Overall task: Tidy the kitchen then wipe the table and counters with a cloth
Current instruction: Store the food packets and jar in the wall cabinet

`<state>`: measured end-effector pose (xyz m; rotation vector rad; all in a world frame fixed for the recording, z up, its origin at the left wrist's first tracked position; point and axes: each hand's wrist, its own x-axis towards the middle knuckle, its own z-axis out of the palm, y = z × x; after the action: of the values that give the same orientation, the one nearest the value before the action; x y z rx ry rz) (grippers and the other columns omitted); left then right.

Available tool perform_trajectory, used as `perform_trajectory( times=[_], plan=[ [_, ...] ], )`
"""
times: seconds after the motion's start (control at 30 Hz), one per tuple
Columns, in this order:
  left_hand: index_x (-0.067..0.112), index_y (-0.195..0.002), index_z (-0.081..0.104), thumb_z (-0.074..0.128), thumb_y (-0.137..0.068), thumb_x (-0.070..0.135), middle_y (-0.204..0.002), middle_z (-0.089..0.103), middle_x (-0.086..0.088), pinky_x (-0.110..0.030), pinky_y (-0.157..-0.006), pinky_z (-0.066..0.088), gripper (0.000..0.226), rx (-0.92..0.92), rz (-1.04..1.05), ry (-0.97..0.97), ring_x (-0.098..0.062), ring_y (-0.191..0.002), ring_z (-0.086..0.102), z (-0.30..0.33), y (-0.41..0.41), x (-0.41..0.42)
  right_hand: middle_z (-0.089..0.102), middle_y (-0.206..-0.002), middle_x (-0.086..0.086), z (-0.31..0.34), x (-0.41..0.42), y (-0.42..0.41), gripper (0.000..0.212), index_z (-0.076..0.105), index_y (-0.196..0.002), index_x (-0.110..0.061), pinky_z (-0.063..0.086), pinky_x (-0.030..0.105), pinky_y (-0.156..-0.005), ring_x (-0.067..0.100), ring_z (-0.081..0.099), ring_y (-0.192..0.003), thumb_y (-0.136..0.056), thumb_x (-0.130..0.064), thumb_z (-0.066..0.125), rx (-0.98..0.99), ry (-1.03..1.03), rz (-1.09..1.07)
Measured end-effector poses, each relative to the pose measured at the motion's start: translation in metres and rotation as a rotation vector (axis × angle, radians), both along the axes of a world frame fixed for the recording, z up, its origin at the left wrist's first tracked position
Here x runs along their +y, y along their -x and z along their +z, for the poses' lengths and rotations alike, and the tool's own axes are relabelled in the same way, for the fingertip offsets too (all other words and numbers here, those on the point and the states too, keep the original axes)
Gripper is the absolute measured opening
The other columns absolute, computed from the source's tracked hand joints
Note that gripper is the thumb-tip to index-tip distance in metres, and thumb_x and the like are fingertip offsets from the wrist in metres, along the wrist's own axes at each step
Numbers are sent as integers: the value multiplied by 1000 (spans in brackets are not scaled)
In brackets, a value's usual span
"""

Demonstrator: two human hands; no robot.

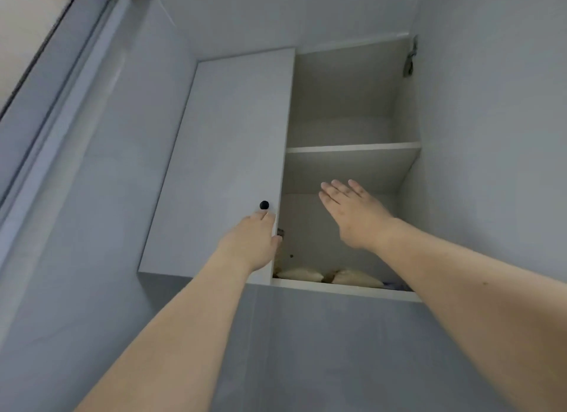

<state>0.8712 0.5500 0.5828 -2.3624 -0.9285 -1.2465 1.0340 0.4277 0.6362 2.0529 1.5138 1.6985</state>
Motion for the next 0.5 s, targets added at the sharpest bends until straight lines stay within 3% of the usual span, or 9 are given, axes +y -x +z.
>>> perform_trajectory(
  times=[0.27, 0.4, 0.47, 0.5],
  plan=[
    [12, -149, 27, 40, -102, 32, -157, 27, -7, -39, -111, 31, 53, -7, -87, -93, -27, -139, 34, 17, 28, -119, -8, -161, 6, 4, -122, 43, 70, -1, -153, -8, -10, 40, -119, 21, -11, -148, -93, -13, 34, 32, -205, 50],
    [14, -149, 29, 41, -102, 32, -157, 26, -4, -37, -112, 29, 52, -25, -133, -128, -25, -141, 31, 32, 36, -158, -3, -161, 8, 8, -164, 66, 68, 2, -152, -5, -14, 44, -117, 24, -9, -148, -92, -13, 31, -42, -415, 79],
    [13, -148, 31, 42, -101, 32, -156, 28, -5, -36, -113, 28, 52, -80, -164, -105, -24, -141, 31, 40, 42, -164, -4, -161, 7, 13, -171, 74, 72, -1, -153, -8, -17, 45, -115, 26, -10, -148, -90, -12, 33, 12, -545, 97],
    [13, -147, 32, 43, -101, 33, -156, 29, -5, -37, -113, 29, 52, -64, -183, -186, -24, -140, 31, 62, 46, -208, -4, -161, 7, 21, -225, 79, 76, -3, -153, -9, -17, 45, -115, 27, -10, -148, -88, -12, 37, 59, -699, 120]
  ],
)
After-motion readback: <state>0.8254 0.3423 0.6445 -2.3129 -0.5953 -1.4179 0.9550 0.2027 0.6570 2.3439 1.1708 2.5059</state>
